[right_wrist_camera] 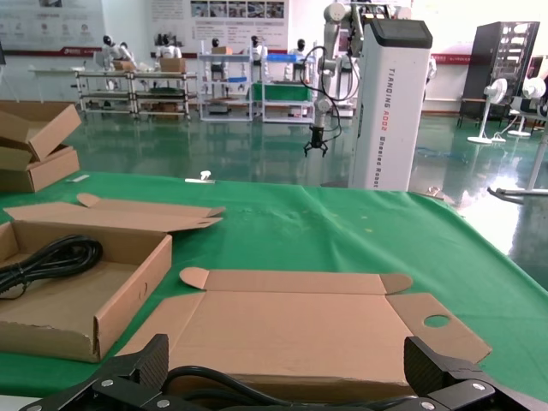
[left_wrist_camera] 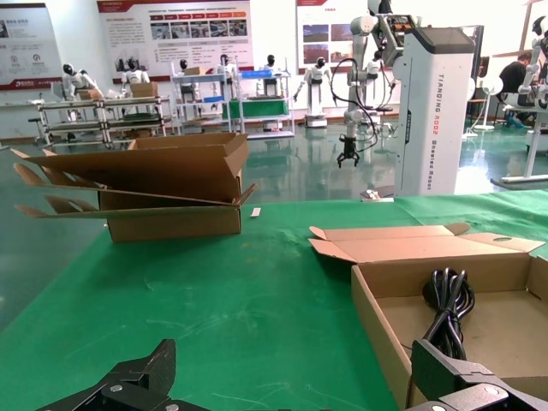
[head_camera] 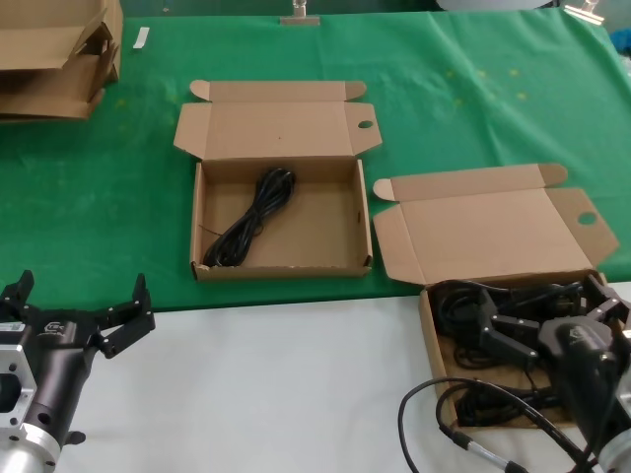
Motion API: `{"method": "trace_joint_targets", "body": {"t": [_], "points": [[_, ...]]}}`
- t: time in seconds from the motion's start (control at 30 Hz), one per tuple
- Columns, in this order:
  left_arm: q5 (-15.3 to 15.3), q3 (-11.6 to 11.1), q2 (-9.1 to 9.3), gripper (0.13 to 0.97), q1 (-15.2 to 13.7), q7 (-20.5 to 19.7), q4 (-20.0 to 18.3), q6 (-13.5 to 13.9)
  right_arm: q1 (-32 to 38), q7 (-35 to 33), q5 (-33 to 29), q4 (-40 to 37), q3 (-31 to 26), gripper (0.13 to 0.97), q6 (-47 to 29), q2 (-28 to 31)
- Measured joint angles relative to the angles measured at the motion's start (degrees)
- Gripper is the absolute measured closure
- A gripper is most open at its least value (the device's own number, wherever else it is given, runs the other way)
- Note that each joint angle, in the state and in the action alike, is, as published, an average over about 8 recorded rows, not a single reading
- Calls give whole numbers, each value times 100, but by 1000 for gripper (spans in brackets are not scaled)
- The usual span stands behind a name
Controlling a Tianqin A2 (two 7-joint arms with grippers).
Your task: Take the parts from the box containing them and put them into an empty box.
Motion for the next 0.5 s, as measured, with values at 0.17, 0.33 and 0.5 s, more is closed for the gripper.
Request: {"method": "trace_joint_targets", "body": {"t": [0.17, 0.33, 0.5], "points": [[0, 0, 0, 132, 0, 0, 0, 0, 0, 0, 0, 0, 0, 129, 0, 0], [0, 0, 0, 132, 0, 0, 0, 0, 0, 0, 0, 0, 0, 129, 0, 0], [0, 0, 0, 132, 0, 0, 0, 0, 0, 0, 0, 0, 0, 129, 0, 0]]}}
